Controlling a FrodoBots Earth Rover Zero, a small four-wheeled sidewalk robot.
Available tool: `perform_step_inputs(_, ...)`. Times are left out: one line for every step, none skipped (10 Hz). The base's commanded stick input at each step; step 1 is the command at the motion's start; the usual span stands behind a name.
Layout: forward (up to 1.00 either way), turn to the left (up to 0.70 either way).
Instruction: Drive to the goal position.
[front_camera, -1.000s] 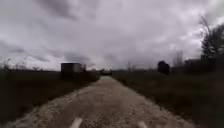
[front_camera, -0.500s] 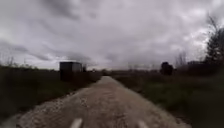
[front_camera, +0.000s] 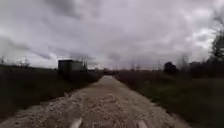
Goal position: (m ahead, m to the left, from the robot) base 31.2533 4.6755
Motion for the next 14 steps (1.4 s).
perform_step_inputs(0.7, 0.0)
perform_step_inputs(0.7, 0.0)
perform_step_inputs(0.7, 0.0)
perform_step_inputs(0.7, 0.0)
perform_step_inputs(0.7, 0.0)
perform_step_inputs(0.7, 0.0)
perform_step_inputs(0.7, 0.0)
perform_step_inputs(0.7, 0.0)
perform_step_inputs(0.7, 0.0)
perform_step_inputs(0.7, 0.0)
perform_step_inputs(0.7, 0.0)
perform_step_inputs(0.7, 0.0)
perform_step_inputs(0.7, 0.0)
perform_step_inputs(0.7, 0.0)
